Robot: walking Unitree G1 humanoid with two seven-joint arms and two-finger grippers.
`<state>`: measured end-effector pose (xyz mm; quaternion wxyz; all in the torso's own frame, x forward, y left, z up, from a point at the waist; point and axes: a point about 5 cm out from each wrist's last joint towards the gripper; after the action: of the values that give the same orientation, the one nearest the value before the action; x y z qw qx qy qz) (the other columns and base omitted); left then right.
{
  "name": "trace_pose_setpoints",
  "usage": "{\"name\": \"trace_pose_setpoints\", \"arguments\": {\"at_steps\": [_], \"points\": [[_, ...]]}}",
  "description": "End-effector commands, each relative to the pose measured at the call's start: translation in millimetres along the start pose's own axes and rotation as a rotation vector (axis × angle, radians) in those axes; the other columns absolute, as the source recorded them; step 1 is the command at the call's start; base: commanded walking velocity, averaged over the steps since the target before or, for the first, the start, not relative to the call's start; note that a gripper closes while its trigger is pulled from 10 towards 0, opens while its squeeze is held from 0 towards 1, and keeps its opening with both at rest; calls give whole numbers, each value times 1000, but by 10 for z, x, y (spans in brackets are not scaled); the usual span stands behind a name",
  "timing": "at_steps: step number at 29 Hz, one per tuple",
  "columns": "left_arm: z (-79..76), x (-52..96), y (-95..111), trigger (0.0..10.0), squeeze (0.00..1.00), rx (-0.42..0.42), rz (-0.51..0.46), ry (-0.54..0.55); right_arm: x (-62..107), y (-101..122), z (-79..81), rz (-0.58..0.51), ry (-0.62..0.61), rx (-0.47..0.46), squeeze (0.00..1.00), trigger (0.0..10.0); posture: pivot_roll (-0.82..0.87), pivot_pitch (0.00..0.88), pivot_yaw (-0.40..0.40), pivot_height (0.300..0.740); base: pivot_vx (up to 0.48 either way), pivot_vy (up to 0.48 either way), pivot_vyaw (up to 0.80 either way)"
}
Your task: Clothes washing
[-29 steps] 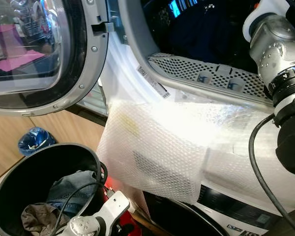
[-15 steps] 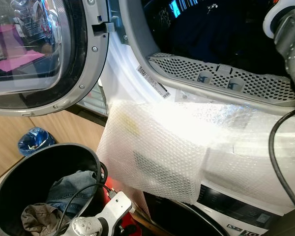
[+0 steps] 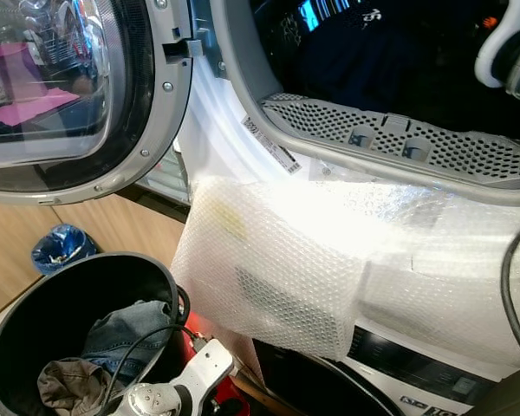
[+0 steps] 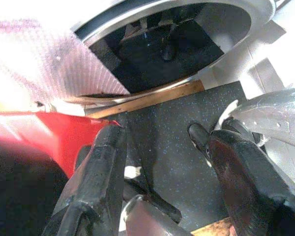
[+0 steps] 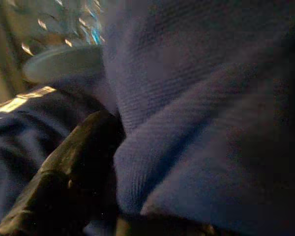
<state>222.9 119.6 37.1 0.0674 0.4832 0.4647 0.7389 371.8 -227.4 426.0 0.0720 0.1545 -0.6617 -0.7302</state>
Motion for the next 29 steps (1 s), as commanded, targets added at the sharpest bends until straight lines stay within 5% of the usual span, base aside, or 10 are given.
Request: {"name": "trace_pose_setpoints", "arguments": {"at_steps": [1, 5, 10, 14, 20, 21, 22, 24, 26, 29], "points": [[-3, 21, -50, 10000, 0, 3, 28, -4, 175, 155, -50, -71, 18, 24, 0, 10000, -79, 128, 36, 740, 0, 0, 0], [9, 25, -57, 10000, 0, 2, 31, -8, 457, 163, -82, -107, 75, 177, 0, 10000, -91, 130, 46, 740, 0, 0, 0], [18, 21, -53, 10000, 0, -1, 31, -10, 553, 49, 7, -88, 150, 241, 0, 10000, -91, 127, 47, 740, 0, 0, 0], [16, 18, -30, 10000, 0, -2, 26, -13, 496, -168, 248, -54, 359, 255, 0, 10000, -87, 124, 54, 740, 0, 0, 0], [1, 22, -16, 10000, 0, -6, 23, -15, 219, -268, 333, -28, 408, 258, 0, 10000, -77, 117, 63, 740, 0, 0, 0], [2, 21, -4, 10000, 0, -7, 20, -15, 7, -175, 232, -49, 224, 222, 0, 10000, -77, 117, 65, 740, 0, 0, 0], [2, 21, -4, 10000, 0, -7, 20, -15, 7, -175, 232, -49, 224, 222, 0, 10000, -77, 117, 65, 740, 0, 0, 0], [8, 18, 14, 10000, 0, -8, 10, -8, -90, 55, -5, -169, -152, 179, 0, 10000, -76, 110, 69, 740, 0, 0, 0], [10, 1, 53, 10000, 0, -2, -9, 4, 412, 523, -630, -485, -813, 58, 0, 10000, -71, 106, 64, 740, 0, 0, 0], [12, -4, 79, 10000, 0, 3, -23, 16, 701, 670, -802, -600, -978, 58, 0, 10000, -64, 107, 59, 740, 0, 0, 0]]}}
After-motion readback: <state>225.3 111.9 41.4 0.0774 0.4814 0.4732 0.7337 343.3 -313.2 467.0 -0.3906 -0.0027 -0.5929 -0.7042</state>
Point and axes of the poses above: a point about 5 cm out from each wrist's last joint towards the gripper, its own x axis pointing back from the gripper into the wrist, its own y axis along the axis of the wrist's last joint, z = x × y, and after that the axes turned 9 degrees about -x, right-handed
